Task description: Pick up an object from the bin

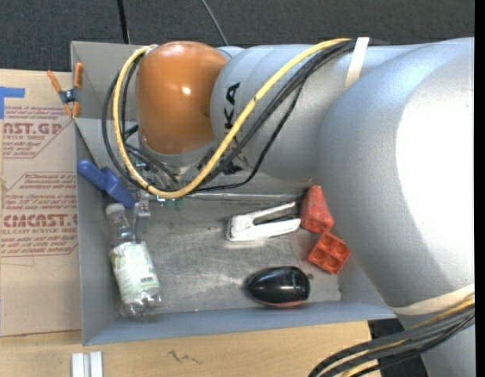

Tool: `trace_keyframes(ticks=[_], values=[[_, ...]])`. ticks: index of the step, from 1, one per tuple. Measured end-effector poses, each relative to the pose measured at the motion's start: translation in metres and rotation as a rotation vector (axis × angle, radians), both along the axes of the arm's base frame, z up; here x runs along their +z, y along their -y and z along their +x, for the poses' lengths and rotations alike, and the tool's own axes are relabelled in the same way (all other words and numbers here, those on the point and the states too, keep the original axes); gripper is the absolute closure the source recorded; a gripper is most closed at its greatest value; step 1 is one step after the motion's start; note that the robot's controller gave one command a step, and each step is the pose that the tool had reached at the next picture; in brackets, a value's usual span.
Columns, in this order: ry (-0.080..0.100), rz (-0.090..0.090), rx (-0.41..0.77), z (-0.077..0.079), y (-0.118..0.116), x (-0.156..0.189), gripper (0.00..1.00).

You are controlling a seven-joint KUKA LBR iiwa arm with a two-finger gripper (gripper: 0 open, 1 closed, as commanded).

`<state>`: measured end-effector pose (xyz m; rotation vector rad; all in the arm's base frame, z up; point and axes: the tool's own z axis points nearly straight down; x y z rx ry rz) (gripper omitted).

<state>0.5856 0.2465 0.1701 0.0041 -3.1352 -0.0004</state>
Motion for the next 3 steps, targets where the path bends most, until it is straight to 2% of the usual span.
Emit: trace_keyframes(ticks=[1, 2, 3], values=[[0.008, 0.002, -0.002, 0.002, 0.001, 0.005, 0.0], [0.022, 0.004, 0.431, -0.007, 0.001, -0.059, 0.0], [0.009, 0.001, 0.472, -0.012, 0.004, -0.074, 0.0]])
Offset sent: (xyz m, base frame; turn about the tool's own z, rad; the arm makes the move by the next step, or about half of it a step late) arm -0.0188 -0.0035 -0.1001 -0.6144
